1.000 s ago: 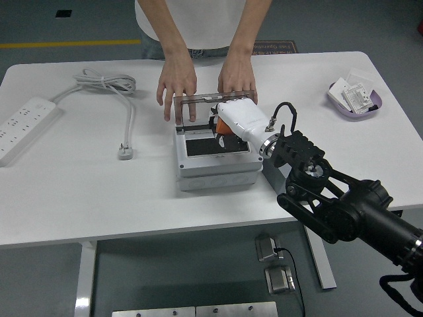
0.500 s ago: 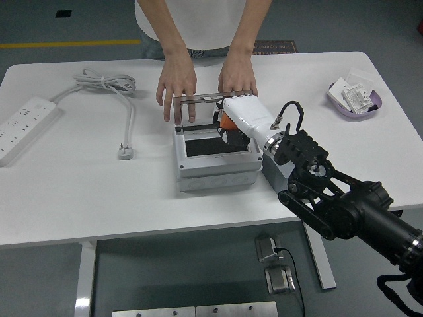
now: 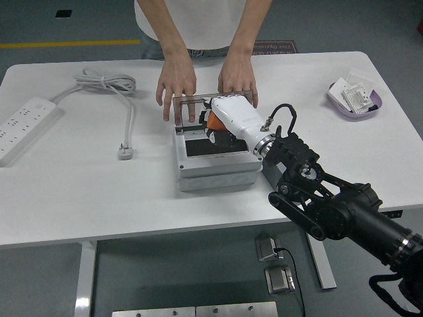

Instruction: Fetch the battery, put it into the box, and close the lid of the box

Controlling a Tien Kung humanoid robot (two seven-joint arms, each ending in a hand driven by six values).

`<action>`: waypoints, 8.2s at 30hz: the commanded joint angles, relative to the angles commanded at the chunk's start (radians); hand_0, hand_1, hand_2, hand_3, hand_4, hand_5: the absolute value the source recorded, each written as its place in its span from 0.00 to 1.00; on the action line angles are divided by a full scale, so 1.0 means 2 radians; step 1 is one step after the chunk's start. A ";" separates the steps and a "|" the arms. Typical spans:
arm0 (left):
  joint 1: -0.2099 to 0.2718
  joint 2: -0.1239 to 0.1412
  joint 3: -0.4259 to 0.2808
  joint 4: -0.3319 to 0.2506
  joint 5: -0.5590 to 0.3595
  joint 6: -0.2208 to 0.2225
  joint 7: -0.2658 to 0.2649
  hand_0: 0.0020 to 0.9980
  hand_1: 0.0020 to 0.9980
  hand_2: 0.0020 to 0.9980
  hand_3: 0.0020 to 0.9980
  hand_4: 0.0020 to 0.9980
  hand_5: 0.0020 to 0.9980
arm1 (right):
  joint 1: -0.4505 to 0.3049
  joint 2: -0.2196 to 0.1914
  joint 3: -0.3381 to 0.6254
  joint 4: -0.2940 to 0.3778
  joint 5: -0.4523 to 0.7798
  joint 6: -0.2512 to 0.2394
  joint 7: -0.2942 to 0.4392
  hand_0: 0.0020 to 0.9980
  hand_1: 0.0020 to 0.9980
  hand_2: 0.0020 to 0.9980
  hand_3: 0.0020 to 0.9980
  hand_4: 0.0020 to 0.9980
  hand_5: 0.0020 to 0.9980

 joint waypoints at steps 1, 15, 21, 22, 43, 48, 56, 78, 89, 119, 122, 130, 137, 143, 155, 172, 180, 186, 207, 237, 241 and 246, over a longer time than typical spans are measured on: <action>0.000 0.000 0.000 0.000 0.000 0.000 0.000 0.66 0.67 0.68 0.76 0.79 0.45 | 0.000 0.001 -0.001 -0.004 0.002 -0.001 0.001 0.20 0.24 0.43 0.46 0.08 0.00; -0.004 0.001 0.003 0.000 0.004 -0.002 -0.003 0.66 0.67 0.68 0.76 0.79 0.45 | -0.006 0.009 -0.011 -0.041 0.023 -0.014 0.014 0.24 0.25 0.41 0.39 0.08 0.00; -0.006 0.001 0.003 0.000 0.008 -0.003 -0.005 0.66 0.67 0.68 0.76 0.79 0.45 | -0.006 0.015 -0.015 -0.051 0.032 -0.017 0.017 0.24 0.26 0.40 0.39 0.11 0.00; -0.007 0.001 0.003 0.000 0.008 -0.003 -0.005 0.66 0.67 0.68 0.76 0.79 0.45 | -0.006 0.015 -0.016 -0.052 0.033 -0.017 0.017 0.24 0.26 0.40 0.39 0.11 0.00; -0.010 -0.001 0.003 0.000 0.014 -0.004 -0.005 0.66 0.67 0.68 0.76 0.79 0.45 | -0.001 0.016 -0.007 -0.058 0.037 0.000 0.019 0.32 0.38 0.52 0.62 0.44 0.20; -0.012 -0.001 0.002 0.000 0.015 -0.004 -0.004 0.66 0.67 0.68 0.76 0.79 0.45 | 0.000 0.014 -0.006 -0.059 0.040 0.001 0.020 0.44 0.49 0.57 0.63 0.73 0.38; -0.014 -0.002 0.001 0.000 0.019 -0.003 -0.004 0.66 0.67 0.68 0.76 0.79 0.46 | 0.000 0.015 -0.007 -0.062 0.043 0.003 0.018 0.49 0.52 0.59 0.66 0.79 0.43; -0.010 -0.005 -0.002 0.000 0.016 -0.002 -0.002 0.66 0.67 0.68 0.76 0.79 0.46 | -0.010 -0.065 0.003 0.101 0.163 0.043 -0.033 0.50 0.52 0.60 0.66 0.83 0.48; -0.012 -0.002 -0.006 0.000 0.022 -0.002 -0.001 0.66 0.67 0.68 0.76 0.78 0.45 | 0.021 -0.076 0.009 0.098 0.196 0.058 -0.038 0.48 0.51 0.60 0.66 0.83 0.48; -0.016 0.002 0.003 0.000 0.032 -0.006 -0.001 0.66 0.67 0.68 0.76 0.78 0.46 | 0.107 -0.042 -0.008 -0.073 0.255 0.075 -0.006 0.49 0.51 0.61 0.66 0.82 0.48; -0.015 0.002 0.003 0.000 0.032 -0.006 0.000 0.66 0.67 0.68 0.76 0.78 0.46 | 0.103 -0.042 -0.010 -0.074 0.256 0.072 -0.004 0.49 0.51 0.61 0.66 0.82 0.48; -0.014 0.001 -0.003 0.000 0.035 -0.005 0.002 0.66 0.67 0.68 0.76 0.78 0.46 | 0.085 -0.051 -0.024 -0.032 0.246 0.067 -0.011 0.50 0.51 0.61 0.65 0.82 0.48; -0.015 0.001 -0.002 0.000 0.033 -0.006 -0.002 0.66 0.67 0.68 0.76 0.78 0.46 | 0.074 -0.058 -0.031 0.005 0.233 0.062 -0.020 0.50 0.50 0.60 0.65 0.82 0.49; -0.013 0.000 0.000 0.000 0.028 -0.005 -0.003 0.66 0.67 0.68 0.76 0.78 0.46 | 0.067 -0.067 -0.036 0.026 0.221 0.062 -0.028 0.50 0.50 0.60 0.66 0.82 0.49; -0.010 -0.002 0.006 0.000 0.021 -0.005 -0.009 0.66 0.67 0.68 0.76 0.78 0.46 | 0.042 -0.077 -0.032 0.055 0.202 0.068 -0.043 0.50 0.50 0.61 0.66 0.82 0.49; -0.004 -0.007 0.009 0.000 0.020 -0.005 -0.008 0.66 0.67 0.68 0.76 0.78 0.46 | 0.019 -0.087 -0.024 0.098 0.180 0.086 -0.067 0.44 0.49 0.61 0.66 0.81 0.49; -0.003 -0.008 0.008 0.000 0.022 -0.004 -0.008 0.65 0.67 0.68 0.76 0.78 0.46 | 0.013 -0.094 -0.019 0.118 0.178 0.094 -0.069 0.45 0.49 0.61 0.66 0.81 0.49; -0.002 -0.009 0.008 0.000 0.023 -0.004 -0.007 0.65 0.67 0.68 0.76 0.78 0.46 | 0.006 -0.096 -0.018 0.126 0.181 0.094 -0.071 0.45 0.50 0.62 0.69 0.97 0.66; 0.000 -0.009 0.006 0.000 0.024 -0.004 -0.005 0.65 0.67 0.68 0.76 0.77 0.45 | -0.031 -0.104 0.074 0.169 0.121 0.163 -0.117 0.46 0.52 0.63 0.71 1.00 0.83; 0.011 -0.020 0.018 0.000 0.009 -0.005 -0.001 0.65 0.67 0.68 0.76 0.77 0.45 | -0.226 -0.059 0.460 0.288 0.132 0.186 -0.093 0.66 0.66 0.69 0.71 0.92 0.78; 0.010 -0.020 0.011 0.000 0.008 -0.004 -0.002 0.65 0.67 0.68 0.76 0.77 0.45 | -0.236 -0.049 0.463 0.274 0.176 0.132 -0.034 0.66 0.66 0.69 0.71 0.92 0.78; 0.006 -0.015 0.005 0.000 0.004 -0.004 -0.010 0.66 0.67 0.68 0.76 0.77 0.45 | -0.241 -0.040 0.466 0.254 0.249 0.068 0.042 0.70 0.66 0.68 0.68 1.00 0.88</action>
